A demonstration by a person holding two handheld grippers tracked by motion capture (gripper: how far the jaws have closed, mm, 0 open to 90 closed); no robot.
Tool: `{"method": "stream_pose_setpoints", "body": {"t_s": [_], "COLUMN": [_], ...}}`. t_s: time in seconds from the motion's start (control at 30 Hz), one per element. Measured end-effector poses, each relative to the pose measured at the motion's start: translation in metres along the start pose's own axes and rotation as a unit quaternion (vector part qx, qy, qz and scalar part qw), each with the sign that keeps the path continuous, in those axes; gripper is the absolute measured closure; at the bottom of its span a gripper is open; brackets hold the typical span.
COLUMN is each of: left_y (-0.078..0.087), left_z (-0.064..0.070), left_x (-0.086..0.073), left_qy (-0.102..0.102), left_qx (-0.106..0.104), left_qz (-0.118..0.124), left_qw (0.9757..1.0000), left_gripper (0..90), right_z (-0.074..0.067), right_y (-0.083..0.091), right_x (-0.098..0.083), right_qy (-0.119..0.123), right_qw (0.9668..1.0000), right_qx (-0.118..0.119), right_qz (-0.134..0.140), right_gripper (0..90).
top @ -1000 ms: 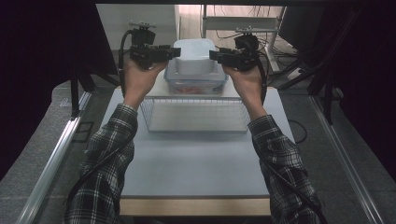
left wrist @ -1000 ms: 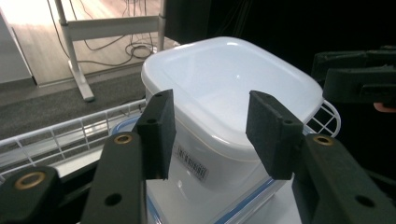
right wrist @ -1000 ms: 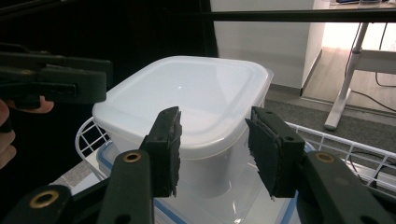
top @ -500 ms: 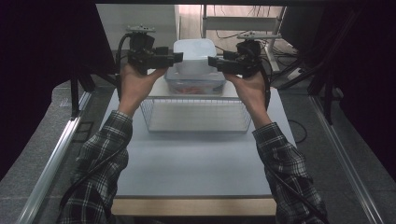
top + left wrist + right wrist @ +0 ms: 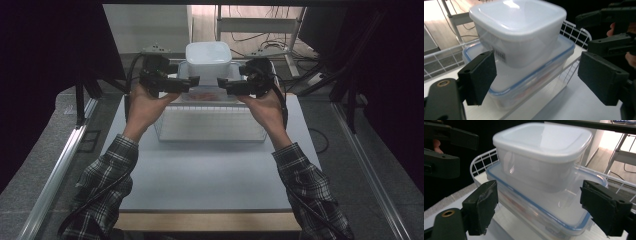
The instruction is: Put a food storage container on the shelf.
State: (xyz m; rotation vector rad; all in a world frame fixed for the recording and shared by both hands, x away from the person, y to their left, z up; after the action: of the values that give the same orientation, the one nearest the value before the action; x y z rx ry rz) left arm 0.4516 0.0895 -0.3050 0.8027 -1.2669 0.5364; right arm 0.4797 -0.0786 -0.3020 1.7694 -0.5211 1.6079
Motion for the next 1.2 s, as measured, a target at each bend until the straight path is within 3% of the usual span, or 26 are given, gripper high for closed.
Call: {"method": "stream_pose_setpoints", "body": {"t_s": [0.43, 0.67, 0.9, 0.97, 1.07, 1.2], "left_y": [0.002, 0.01, 0.022, 0.026, 0.03, 0.033], "left_z": [0.011, 0.026, 0.045, 0.049, 0.052, 0.054], "left_x": [-0.029, -0.055, -0.107, -0.133, -0.167, -0.221], "left_qy": [-0.003, -0.003, 0.007, 0.008, -0.003, -0.004], "left_qx": [-0.014, -0.034, -0.051, -0.054, -0.038, -0.032], "left_qz": [-0.011, -0.011, -0.006, -0.015, -0.025, -0.05], "left_qw": [0.9998, 0.9994, 0.9986, 0.9984, 0.999, 0.9982], "left_gripper": [10.6, 8.6, 4.5, 3.1, 1.9, 1.0], "right_z": [-0.01, -0.027, -0.047, -0.049, -0.049, -0.047], "right_y": [0.007, 0.02, 0.039, 0.046, 0.054, 0.065], "right_x": [-0.02, -0.042, -0.091, -0.113, -0.144, -0.195], "right_qy": [0.007, 0.009, 0.005, 0.006, 0.003, -0.006], "right_qw": [0.9997, 0.9988, 0.9964, 0.996, 0.9962, 0.9953], "right_qx": [0.021, 0.046, 0.081, 0.084, 0.077, 0.078], "right_qz": [-0.012, -0.014, -0.025, -0.031, -0.041, -0.056], "right_gripper": [14.1, 14.0, 11.3, 8.8, 6.7, 4.4]}}
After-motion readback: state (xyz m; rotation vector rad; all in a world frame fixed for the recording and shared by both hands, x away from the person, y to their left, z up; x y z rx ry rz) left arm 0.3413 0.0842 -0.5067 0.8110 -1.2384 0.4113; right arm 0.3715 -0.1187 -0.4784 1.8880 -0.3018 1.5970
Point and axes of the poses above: each handheld gripper's, and its own axes: y roughly backward along the jaws, x roughly out of its top, z roughly to its right, the point moved 8 cm from there along -y, roughly forward along the jaws, and after that the axes turned 12 degrees about z, right-handed, at the moved point
